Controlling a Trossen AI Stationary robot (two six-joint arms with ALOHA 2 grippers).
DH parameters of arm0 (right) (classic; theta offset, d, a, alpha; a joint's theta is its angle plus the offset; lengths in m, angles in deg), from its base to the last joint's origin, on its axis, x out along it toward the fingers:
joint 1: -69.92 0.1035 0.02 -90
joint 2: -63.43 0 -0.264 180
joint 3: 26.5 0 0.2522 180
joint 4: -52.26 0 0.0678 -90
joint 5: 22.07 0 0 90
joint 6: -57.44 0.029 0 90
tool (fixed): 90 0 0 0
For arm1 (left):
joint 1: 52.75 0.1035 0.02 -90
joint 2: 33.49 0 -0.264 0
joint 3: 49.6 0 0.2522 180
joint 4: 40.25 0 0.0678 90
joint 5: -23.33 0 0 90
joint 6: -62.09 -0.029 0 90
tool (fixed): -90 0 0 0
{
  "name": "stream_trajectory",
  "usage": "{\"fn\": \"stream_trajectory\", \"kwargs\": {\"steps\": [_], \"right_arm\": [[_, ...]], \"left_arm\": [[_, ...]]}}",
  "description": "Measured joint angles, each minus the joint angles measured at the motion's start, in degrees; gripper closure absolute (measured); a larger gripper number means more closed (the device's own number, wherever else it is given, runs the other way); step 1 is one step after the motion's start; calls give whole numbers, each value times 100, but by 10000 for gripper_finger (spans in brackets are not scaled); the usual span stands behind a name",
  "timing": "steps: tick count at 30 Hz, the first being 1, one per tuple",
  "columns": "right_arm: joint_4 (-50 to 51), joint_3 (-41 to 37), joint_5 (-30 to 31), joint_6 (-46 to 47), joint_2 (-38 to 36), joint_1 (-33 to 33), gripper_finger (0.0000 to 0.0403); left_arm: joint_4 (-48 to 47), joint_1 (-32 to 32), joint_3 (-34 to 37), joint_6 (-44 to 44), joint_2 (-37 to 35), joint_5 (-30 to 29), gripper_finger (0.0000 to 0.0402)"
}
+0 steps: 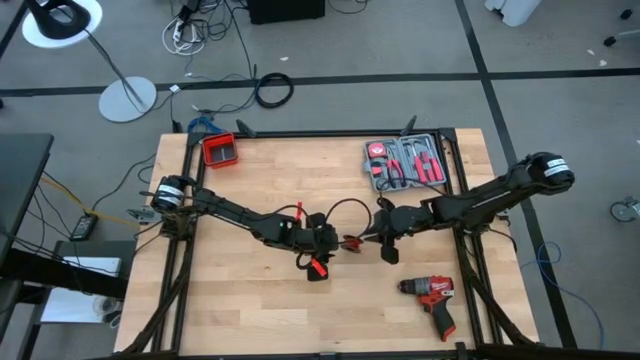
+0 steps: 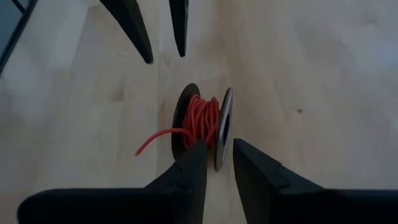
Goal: Coil cords
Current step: Return to Home Position
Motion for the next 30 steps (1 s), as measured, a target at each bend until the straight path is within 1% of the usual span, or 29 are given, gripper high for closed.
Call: {"fn": "stream_trajectory", "kwargs": {"steps": [7, 11, 15, 18, 21, 24, 28, 30], "right_arm": [[576, 0, -11, 0, -734, 0, 324], [850, 0, -56, 0, -1199, 4, 325], [1254, 0, -311, 1, -1791, 4, 324], [1374, 0, -506, -34, -2340, 4, 325], [1440, -1, -755, -279, -2942, 4, 325], [1763, 0, -963, -402, -3598, 4, 323], [2401, -2, -968, -405, -4498, 4, 325], [2570, -2, -961, -462, -4945, 4, 326]], "left_arm": [[-51, -1, 4, -144, -178, 250, 264], [-75, -2, -2, -301, -477, 323, 264], [-191, -2, -9, -561, -897, 342, 264], [-221, -2, -9, -708, -1251, 348, 264], [-207, -4, -9, -750, -1607, 346, 264], [-303, -7, -11, -824, -1962, 321, 264], [-374, -48, -11, -874, -2429, 315, 264], [-407, -68, -10, -1057, -2633, 339, 264]]}}
